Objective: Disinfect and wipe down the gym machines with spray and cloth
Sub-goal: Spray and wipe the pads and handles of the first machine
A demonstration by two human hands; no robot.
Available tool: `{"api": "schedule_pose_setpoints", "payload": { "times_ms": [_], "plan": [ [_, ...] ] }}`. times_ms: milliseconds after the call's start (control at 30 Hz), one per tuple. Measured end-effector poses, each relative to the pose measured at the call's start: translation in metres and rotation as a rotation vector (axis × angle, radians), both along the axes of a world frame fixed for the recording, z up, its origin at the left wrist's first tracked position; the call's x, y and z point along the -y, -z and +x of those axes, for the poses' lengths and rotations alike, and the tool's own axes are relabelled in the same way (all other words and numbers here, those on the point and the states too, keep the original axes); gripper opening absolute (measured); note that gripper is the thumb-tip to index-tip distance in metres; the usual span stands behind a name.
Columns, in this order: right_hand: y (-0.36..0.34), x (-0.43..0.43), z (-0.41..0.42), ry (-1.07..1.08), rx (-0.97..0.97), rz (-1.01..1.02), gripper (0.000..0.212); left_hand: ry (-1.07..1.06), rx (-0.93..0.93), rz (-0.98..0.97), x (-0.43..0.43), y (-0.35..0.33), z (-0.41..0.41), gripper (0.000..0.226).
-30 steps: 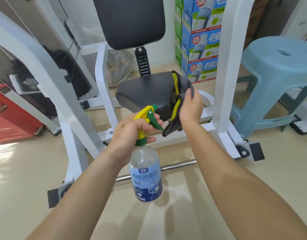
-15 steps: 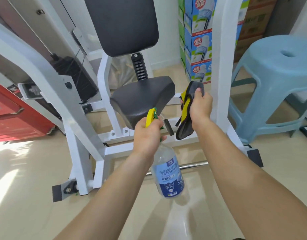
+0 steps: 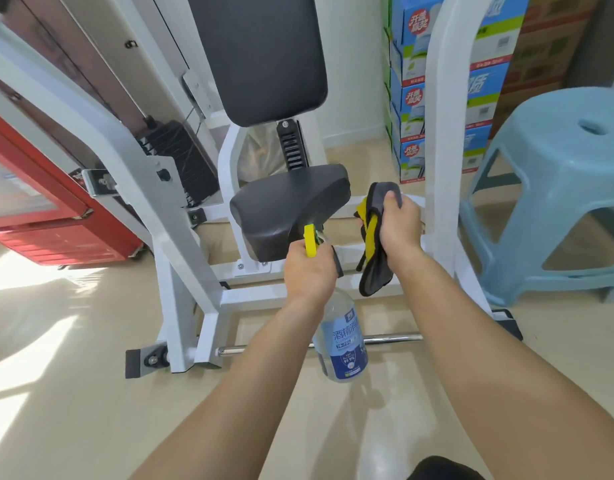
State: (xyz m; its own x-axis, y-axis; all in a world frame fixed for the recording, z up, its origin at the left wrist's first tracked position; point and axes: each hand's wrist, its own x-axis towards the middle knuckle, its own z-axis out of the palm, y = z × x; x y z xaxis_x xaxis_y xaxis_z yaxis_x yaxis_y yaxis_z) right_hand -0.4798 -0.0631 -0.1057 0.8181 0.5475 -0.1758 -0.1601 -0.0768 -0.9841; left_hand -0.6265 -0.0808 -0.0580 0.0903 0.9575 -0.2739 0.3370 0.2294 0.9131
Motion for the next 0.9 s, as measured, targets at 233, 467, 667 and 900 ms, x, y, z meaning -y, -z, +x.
{"api": "schedule_pose_setpoints", "payload": {
  "times_ms": [233,467,667,900],
  "plan": [
    [-0.008,-0.021,-0.021,-0.239,0.077,0.056,0.030,-0.038,0.013,0.063,0.006,-0.008,-0.010,0.003],
    [0.014,-0.068,-0.070,-0.460,0.443,0.081,0.047,0.019,0.026,0.107,-0.014,-0.041,-0.047,0.014],
    [0.044,-0.044,-0.094,-0.587,0.569,0.309,0.051,0.130,-0.030,0.102,-0.026,-0.054,-0.054,0.021],
    [0.042,-0.105,-0.035,-0.430,0.568,-0.032,0.049,0.120,0.046,0.039,-0.042,-0.065,-0.052,0.027]
  ]
}}
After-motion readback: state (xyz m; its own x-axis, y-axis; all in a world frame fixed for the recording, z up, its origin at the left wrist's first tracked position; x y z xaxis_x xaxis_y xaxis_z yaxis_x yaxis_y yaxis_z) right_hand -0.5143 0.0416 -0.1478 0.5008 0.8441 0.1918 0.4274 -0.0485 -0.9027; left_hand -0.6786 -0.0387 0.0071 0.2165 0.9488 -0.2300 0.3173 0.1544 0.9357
